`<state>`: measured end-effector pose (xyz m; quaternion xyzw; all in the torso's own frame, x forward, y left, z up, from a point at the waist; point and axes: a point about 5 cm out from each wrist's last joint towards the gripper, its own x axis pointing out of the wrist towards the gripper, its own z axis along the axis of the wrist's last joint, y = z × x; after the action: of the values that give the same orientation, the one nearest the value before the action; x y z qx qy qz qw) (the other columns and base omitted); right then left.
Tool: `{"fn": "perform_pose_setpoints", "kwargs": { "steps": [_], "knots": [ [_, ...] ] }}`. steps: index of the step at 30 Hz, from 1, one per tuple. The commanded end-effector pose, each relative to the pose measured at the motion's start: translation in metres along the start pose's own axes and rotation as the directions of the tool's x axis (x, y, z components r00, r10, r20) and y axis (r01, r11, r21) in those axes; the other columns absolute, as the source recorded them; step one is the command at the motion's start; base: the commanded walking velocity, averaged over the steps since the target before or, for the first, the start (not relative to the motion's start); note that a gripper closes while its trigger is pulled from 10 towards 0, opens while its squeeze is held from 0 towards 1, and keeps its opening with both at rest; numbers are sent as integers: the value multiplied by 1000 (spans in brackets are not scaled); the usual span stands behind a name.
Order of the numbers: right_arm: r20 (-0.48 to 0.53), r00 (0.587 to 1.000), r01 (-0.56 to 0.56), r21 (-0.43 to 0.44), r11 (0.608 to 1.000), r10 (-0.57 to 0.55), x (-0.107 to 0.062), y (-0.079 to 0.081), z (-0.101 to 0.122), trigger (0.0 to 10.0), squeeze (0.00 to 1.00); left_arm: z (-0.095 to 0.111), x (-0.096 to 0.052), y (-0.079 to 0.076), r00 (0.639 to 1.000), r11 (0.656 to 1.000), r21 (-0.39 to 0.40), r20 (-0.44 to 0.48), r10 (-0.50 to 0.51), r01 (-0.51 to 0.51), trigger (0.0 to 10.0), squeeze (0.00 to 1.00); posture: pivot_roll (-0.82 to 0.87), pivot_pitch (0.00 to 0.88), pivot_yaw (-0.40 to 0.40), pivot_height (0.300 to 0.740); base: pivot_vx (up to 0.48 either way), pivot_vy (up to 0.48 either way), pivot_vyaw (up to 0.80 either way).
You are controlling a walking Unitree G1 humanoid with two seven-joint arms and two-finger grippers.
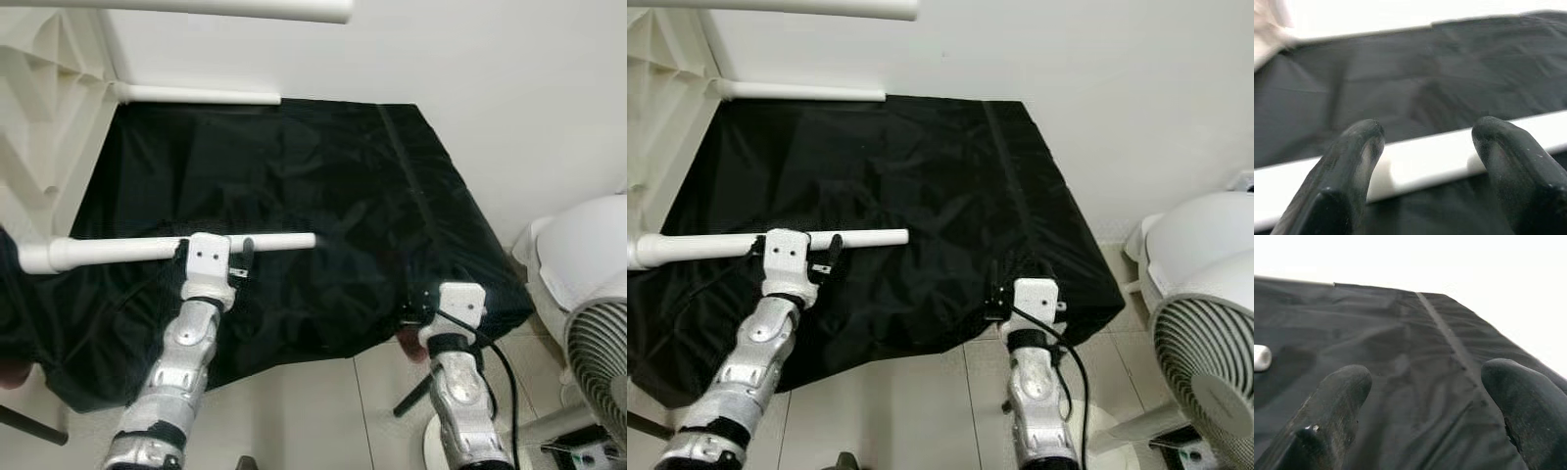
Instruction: Building children table
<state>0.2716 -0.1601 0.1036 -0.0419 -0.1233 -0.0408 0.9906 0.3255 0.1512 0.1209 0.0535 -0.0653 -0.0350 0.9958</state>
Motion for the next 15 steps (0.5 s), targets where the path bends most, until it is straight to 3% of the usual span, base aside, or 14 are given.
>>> {"fn": "perform_pose_setpoints", "kwargs": {
  "steps": [1, 12, 15],
  "knots": [
    [-17, 1000, 25, -5, 1000, -25, -2, -7, -4, 10000, 0, -2, -2, 0, 999, 999, 6, -15, 39, -39, 10000, 0, 14, 83, -5, 740, 0, 379, 0],
    [-16, 1000, 20, -4, 1000, -20, -1, -5, -4, 10000, 0, 0, -2, -3, 1000, 999, 15, -4, 30, -30, 10000, 0, 18, 81, -7, 740, 0, 371, 0],
    [-14, 1000, 15, -5, 1000, -15, -1, -4, -4, 10000, 0, 2, -3, -5, 1000, 999, 49, 17, 19, -20, 10000, 0, 20, 73, -10, 740, 0, 86, 0]
  ]
}}
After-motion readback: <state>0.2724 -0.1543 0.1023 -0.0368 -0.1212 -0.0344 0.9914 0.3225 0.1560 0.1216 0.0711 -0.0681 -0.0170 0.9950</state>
